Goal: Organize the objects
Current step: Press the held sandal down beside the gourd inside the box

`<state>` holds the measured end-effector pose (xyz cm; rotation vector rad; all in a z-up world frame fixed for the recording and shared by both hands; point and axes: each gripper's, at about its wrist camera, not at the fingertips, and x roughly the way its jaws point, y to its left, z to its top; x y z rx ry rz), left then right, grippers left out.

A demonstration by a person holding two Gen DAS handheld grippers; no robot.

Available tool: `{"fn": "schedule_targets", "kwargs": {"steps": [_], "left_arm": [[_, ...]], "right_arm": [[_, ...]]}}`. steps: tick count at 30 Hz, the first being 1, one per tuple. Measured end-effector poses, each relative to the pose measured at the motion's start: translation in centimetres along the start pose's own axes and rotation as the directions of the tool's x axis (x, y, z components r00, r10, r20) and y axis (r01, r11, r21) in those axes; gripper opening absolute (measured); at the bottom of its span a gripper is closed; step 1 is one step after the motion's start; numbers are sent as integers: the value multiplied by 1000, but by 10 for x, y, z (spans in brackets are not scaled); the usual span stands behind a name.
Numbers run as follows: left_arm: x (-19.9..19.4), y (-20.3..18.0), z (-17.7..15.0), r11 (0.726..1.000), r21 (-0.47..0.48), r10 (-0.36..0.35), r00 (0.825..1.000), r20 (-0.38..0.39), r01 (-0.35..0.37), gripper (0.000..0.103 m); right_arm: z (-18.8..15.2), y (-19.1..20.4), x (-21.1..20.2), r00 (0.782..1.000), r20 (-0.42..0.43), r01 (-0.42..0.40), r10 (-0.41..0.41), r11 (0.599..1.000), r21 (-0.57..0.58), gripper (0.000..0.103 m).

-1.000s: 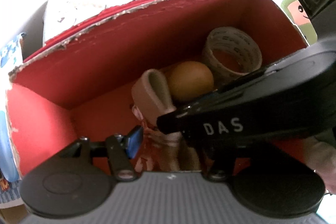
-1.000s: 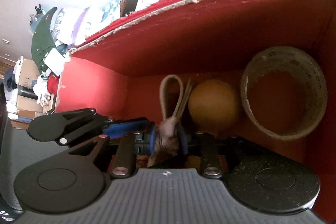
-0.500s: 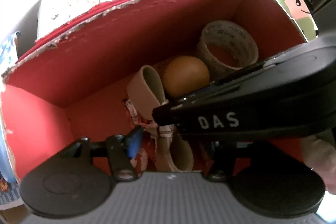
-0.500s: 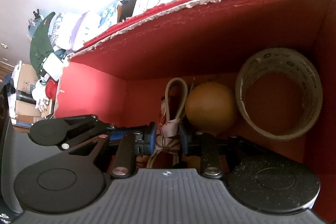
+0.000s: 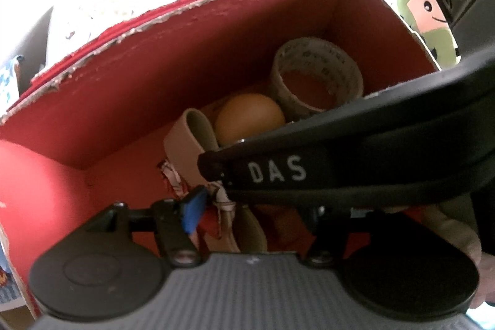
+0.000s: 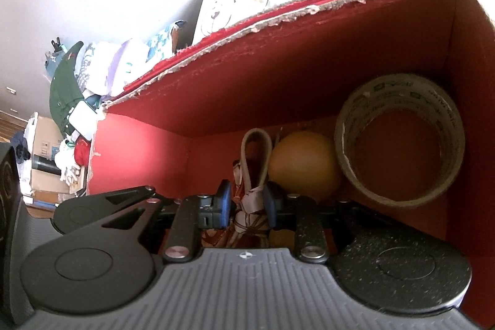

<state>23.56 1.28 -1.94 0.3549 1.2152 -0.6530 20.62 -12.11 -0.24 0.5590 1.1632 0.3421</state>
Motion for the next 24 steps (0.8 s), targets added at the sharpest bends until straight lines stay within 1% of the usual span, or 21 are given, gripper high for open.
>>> {"fn": "schedule_targets", "kwargs": {"steps": [4, 9, 13, 20, 24], "left_arm": [[-1, 1, -1, 1000, -4, 14, 1000, 5, -14, 65], [-6, -1, -4, 999, 4, 39, 999, 33, -39, 65], [-8, 1, -5, 999, -4, 39, 999, 34, -39, 65], [-16, -7, -9, 990, 24, 136, 989, 49, -137, 66], [-20, -7, -13, 987, 22, 155, 986, 54, -156, 66]], "right_arm": [[0, 0, 0, 1000, -1, 1, -1, 1000, -2, 26], [-1, 0, -2, 1000, 13, -1, 1, 1000, -6, 27], [-2, -1, -4, 1000, 24, -3, 4, 1000, -8, 27], [-2, 0, -5, 999, 32, -1, 1, 1000, 0, 25], [-3, 1, -4, 999, 36, 0, 0, 1000, 0, 25]]}}
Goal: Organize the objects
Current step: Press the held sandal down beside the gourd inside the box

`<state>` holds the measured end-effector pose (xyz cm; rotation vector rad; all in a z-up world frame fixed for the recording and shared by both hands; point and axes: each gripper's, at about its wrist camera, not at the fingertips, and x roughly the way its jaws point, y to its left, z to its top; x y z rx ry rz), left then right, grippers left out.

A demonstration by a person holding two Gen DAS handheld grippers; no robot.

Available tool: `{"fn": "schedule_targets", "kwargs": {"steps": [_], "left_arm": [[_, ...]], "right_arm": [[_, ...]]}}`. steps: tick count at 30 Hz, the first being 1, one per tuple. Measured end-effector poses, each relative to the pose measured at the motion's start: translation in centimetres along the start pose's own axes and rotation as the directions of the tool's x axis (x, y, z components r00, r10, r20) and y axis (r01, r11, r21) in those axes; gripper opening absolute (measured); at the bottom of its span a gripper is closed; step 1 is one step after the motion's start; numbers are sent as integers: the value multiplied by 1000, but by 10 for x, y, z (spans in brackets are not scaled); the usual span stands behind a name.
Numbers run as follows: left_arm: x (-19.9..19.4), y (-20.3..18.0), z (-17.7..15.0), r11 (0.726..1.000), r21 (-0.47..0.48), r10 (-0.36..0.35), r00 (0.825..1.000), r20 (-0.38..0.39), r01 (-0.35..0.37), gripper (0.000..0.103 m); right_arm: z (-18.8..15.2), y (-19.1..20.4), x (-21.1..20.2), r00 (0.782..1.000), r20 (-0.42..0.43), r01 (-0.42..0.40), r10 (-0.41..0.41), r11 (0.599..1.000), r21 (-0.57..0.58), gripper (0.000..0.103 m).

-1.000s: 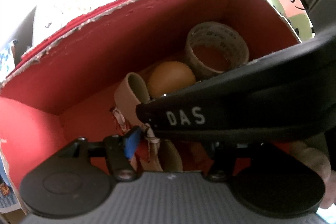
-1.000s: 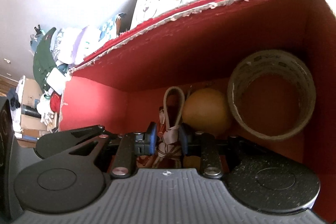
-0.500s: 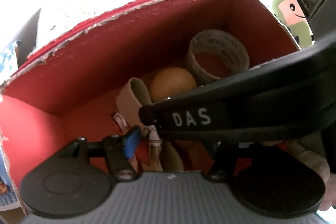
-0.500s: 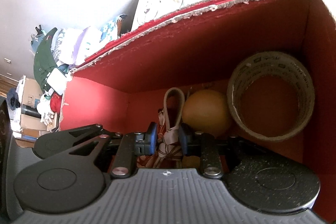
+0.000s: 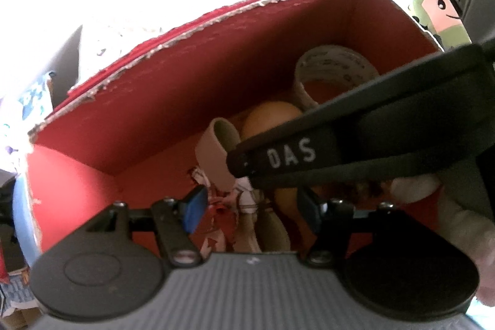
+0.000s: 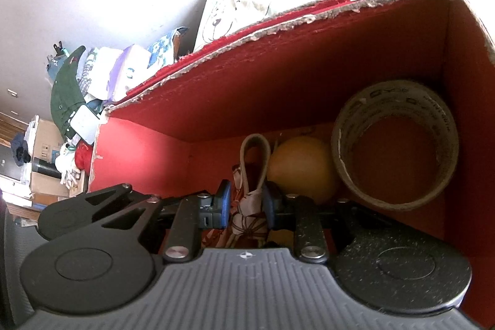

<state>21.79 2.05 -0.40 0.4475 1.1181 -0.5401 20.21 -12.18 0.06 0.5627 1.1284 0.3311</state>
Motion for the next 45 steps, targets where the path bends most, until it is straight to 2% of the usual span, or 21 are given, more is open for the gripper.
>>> {"fn": "schedule_targets", "kwargs": {"steps": [6, 7, 12, 14, 22, 34, 45], "left_arm": [[-6, 3, -5, 1000, -17, 14, 1000, 12, -14, 67], [7, -9, -2, 1000, -18, 21, 1000, 13, -20, 67], [3, -3, -7, 998, -36, 46, 999, 18, -45, 67], [20, -10, 2, 998, -47, 50, 999, 18, -49, 67], [21, -5, -1, 995, -73, 75, 997, 17, -74, 70], [18, -4, -2, 986, -114, 119, 993, 2, -118, 69], [0, -6, -8, 978, -138, 166, 985, 41, -159, 70]], "right_arm": [[-1, 3, 1, 1000, 18, -3, 4, 1000, -16, 26], [0, 3, 1, 1000, 17, -5, 5, 1000, -16, 26], [0, 4, 1, 1000, 16, -4, 5, 999, -39, 26], [0, 5, 1, 1000, 13, -4, 5, 999, -47, 26], [1, 8, 5, 1000, 0, 11, -11, 998, -58, 26], [-1, 18, 8, 999, 14, 34, -33, 997, -73, 26], [-4, 21, 6, 998, 32, 52, -50, 995, -90, 26]]}}
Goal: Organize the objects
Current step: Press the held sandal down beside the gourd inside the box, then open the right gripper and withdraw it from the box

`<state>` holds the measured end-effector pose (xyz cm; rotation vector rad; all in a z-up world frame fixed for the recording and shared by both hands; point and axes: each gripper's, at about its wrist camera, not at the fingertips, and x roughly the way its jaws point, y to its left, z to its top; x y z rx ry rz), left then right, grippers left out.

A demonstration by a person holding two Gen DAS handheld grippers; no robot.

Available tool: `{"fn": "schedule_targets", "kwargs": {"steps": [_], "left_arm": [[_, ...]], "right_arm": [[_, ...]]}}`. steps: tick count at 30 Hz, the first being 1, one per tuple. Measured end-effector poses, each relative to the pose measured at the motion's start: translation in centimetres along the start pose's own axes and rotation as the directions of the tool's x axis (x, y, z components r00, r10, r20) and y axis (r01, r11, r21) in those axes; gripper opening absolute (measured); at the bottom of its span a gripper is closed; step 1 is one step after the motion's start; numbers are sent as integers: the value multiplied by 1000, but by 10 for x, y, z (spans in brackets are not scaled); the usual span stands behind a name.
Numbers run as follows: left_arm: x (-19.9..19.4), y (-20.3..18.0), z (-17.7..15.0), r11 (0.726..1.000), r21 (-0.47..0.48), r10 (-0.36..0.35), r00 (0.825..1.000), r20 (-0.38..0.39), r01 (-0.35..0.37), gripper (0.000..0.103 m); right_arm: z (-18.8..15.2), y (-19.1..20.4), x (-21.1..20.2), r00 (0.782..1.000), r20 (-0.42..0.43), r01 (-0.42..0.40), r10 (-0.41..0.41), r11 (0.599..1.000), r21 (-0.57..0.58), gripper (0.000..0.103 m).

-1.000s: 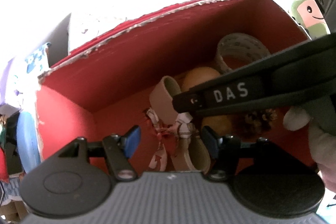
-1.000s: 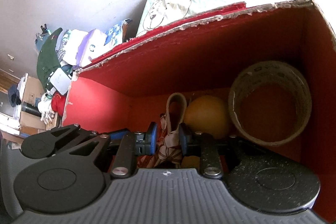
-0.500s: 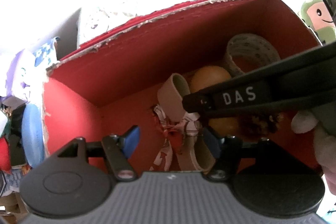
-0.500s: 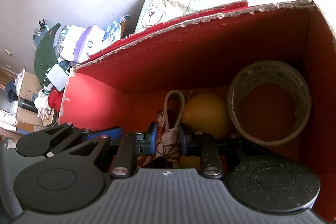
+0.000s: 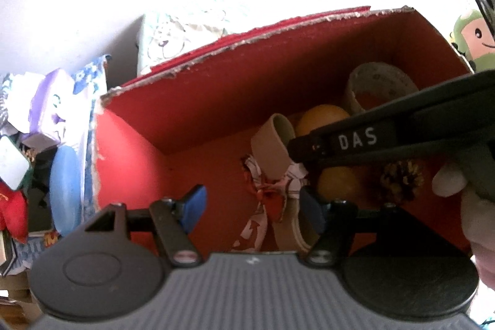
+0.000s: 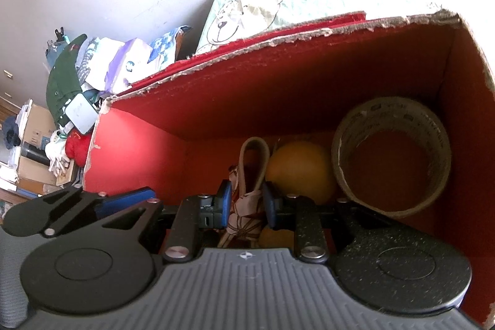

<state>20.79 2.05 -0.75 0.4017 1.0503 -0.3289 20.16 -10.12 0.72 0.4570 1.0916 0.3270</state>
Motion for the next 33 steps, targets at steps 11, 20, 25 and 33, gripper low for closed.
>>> {"fn": "schedule_targets", "kwargs": {"steps": [11, 20, 25, 33], "left_arm": [[-24, 5, -10, 999, -48, 24, 999, 37, -22, 69], [-45, 0, -25, 997, -76, 38, 997, 71, -33, 70], [-57, -2, -35, 994, -102, 37, 996, 86, -28, 70], [-77, -6, -52, 986, -166, 54, 991, 122, -33, 71]], "right_arm": [[-14, 4, -34, 995, 93, 39, -36, 999, -29, 26], [-44, 11, -64, 972, 207, 132, -109, 986, -100, 26], [-56, 16, -81, 947, 292, 172, -130, 978, -122, 26], [-81, 29, -105, 922, 370, 193, -114, 964, -182, 30]]}}
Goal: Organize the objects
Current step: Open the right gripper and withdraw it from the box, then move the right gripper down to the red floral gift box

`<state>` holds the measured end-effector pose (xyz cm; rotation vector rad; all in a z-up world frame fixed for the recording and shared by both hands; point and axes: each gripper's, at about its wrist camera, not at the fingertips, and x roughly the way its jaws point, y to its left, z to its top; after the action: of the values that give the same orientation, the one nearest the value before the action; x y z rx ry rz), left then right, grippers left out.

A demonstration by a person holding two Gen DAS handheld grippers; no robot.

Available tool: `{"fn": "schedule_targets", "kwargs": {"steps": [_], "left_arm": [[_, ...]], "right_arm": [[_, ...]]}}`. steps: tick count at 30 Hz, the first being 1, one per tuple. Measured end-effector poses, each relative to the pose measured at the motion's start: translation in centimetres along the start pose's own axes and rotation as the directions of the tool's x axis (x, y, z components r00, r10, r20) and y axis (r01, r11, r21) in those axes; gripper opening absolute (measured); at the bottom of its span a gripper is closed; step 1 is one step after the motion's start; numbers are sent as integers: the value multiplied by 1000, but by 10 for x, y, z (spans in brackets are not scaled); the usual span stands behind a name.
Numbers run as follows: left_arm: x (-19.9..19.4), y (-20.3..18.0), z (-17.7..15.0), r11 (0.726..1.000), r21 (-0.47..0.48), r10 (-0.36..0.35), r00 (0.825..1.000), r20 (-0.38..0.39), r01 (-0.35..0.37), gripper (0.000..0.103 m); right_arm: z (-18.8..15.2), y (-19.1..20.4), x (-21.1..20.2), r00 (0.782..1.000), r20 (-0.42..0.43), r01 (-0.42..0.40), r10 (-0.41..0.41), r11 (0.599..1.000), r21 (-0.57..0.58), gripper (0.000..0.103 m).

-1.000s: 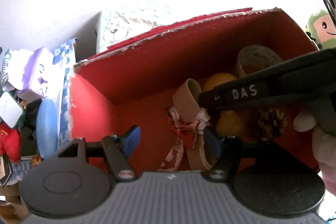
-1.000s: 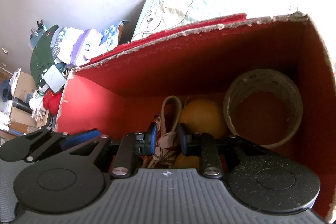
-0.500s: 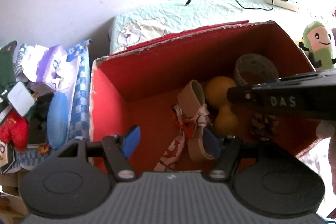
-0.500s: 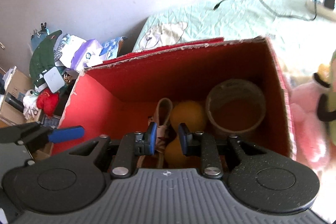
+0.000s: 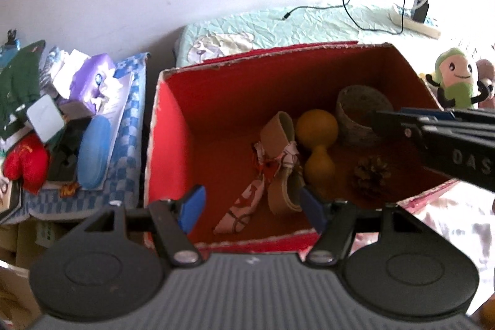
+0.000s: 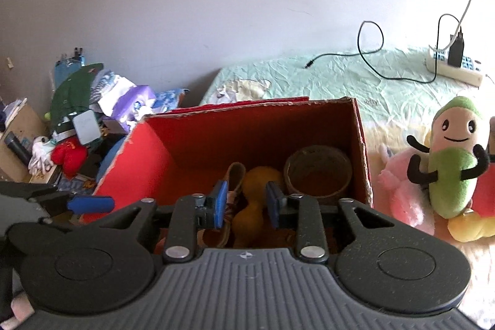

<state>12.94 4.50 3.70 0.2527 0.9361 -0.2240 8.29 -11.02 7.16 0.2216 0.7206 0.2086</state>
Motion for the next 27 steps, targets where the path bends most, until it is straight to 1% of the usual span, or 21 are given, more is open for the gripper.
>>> {"fn": "schedule_targets", "kwargs": {"steps": [2, 4, 9, 12, 18, 23, 27], "left_arm": [[-7, -2, -4, 1000, -2, 13, 1000, 17, -13, 71], [-13, -5, -8, 1000, -4, 29, 999, 26, -28, 75], [-29, -11, -15, 999, -19, 48, 998, 45, -48, 75], [-35, -14, -21, 999, -19, 51, 997, 53, -51, 75], [-40, -15, -33, 998, -38, 51, 998, 38, -50, 75], [-41, -14, -44, 997, -52, 58, 998, 19, -57, 73], [-38, -8, -57, 996, -63, 57, 998, -6, -57, 73]], "right_arm": [[-4, 3, -7, 1000, 0, -24, 24, 1000, -19, 30], [-8, 4, -14, 999, 3, -51, 51, 998, -23, 30], [-18, 5, -27, 994, -6, -111, 111, 994, -12, 30], [-25, 7, -33, 990, -15, -140, 139, 990, -31, 30], [-37, 9, -39, 980, -57, -191, 189, 981, -33, 30], [-50, 14, -37, 972, -99, -219, 214, 974, -52, 30], [-59, 15, -29, 964, -145, -230, 222, 972, -40, 30]]}}
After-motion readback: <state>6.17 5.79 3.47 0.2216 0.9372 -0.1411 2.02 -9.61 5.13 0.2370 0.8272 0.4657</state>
